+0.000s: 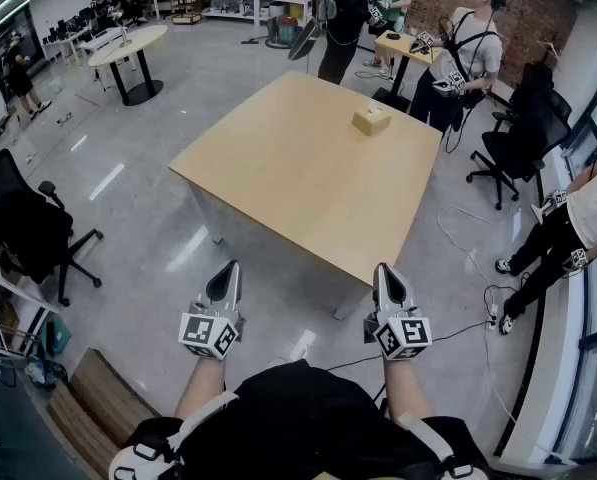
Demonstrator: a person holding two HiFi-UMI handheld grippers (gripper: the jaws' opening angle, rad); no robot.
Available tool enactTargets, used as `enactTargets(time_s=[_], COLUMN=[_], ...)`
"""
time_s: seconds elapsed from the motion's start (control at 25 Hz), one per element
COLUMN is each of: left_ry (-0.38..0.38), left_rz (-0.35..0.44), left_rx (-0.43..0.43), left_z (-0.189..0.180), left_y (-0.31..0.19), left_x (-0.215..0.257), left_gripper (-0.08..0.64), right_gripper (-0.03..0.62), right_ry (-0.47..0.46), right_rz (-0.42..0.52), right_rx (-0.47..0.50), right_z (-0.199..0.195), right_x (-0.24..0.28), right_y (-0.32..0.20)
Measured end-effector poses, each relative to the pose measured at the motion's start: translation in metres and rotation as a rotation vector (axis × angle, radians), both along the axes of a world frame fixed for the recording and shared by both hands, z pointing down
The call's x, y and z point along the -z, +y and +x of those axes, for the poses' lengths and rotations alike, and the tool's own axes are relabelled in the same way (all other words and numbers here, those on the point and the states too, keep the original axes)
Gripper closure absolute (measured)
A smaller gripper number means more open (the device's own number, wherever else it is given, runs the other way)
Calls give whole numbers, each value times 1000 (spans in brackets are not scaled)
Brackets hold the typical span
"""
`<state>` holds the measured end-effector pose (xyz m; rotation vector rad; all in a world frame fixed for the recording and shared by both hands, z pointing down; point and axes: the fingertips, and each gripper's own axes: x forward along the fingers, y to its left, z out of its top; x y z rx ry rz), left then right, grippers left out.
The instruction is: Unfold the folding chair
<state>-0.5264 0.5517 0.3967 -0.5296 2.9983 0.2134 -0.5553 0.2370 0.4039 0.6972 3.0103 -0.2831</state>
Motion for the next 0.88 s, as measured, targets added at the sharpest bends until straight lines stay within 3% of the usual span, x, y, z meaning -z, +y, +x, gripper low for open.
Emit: enactTargets(time_s=[0.2, 0.64, 0.88], left_ry=[41, 35, 31], left_rz=[18, 40, 38], left_rx=[-29, -49, -119], left_z=[4, -5, -13], left_y=[-15, -26, -52], left_x=[-6, -8, -9], left_gripper=[561, 561, 561], right_gripper=[589, 588, 588], right_ry=[36, 38, 53], right_rz=[-9, -5, -53], right_rx=[-12, -60, -116], right_z=[8, 11, 14], right_x=[-12, -9, -11], right_y=[-9, -31, -50])
